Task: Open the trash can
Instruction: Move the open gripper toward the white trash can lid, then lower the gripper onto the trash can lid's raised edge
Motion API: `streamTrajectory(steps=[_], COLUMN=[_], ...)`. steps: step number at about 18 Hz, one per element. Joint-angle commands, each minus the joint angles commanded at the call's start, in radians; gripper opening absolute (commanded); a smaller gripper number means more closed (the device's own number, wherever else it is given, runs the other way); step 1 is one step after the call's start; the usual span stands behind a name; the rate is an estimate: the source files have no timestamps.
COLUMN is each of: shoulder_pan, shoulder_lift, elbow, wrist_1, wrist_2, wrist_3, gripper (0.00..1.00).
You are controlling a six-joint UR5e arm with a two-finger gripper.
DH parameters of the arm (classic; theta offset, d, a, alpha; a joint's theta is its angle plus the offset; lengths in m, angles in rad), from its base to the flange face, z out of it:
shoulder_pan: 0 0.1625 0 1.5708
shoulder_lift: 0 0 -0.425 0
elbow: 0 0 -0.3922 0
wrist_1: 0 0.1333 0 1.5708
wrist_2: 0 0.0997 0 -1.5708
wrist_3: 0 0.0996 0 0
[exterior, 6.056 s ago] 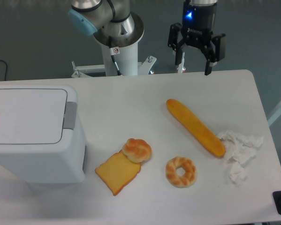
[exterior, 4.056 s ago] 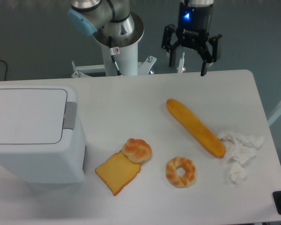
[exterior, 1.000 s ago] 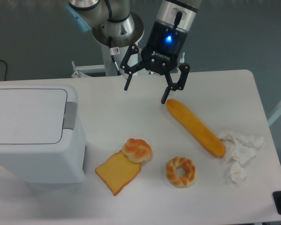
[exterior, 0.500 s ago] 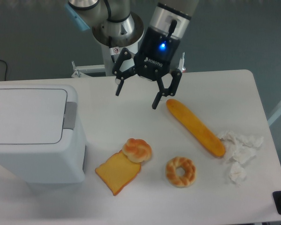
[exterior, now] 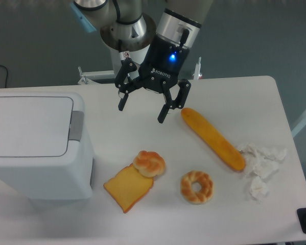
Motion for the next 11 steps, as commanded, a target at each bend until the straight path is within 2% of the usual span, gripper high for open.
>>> streamTrajectory(steps=[11], shoulder_pan=[-0.051], shoulder_lift=[-0.028], elbow=[-0.011], wrist_1=[0.0], wrist_2=[0.005], wrist_3=[0.011], gripper=[1.0])
